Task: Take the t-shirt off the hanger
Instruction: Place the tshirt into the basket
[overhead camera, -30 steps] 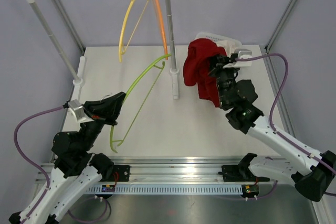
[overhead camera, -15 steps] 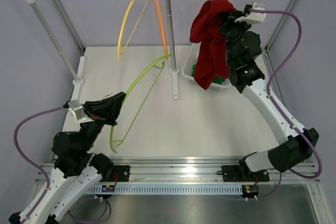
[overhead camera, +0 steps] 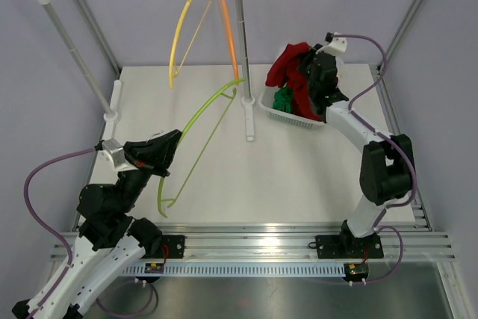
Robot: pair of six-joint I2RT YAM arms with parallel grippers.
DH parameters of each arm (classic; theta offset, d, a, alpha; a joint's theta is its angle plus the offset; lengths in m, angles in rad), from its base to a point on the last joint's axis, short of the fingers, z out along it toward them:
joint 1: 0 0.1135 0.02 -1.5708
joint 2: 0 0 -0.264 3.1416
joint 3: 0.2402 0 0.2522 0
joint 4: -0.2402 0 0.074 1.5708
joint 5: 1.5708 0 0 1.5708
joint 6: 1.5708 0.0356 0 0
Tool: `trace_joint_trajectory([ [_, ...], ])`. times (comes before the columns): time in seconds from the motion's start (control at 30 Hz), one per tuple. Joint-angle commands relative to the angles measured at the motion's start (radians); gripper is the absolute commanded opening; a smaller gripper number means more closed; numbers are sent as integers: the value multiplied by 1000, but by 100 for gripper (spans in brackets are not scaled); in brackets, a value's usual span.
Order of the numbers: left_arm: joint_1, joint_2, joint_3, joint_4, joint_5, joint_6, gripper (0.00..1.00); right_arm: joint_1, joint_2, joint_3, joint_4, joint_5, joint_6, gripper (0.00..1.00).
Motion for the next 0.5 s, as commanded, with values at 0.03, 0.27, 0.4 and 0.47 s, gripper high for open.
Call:
trace_joint_trajectory([
  [0.03,0,-10,16,55,-11,11,0,-4,135,-69,74,15,131,0],
  [0.27,0,-3,18,55,-5,8,0,-13,380,30,-90,97,243,0],
  [0.4,0,2,18,52,-9,8,0,-13,425,91,-205,78,226,0],
  [0.47,0,-1,16,52,-14,8,0,-13,398,60,-175,86,225,1],
])
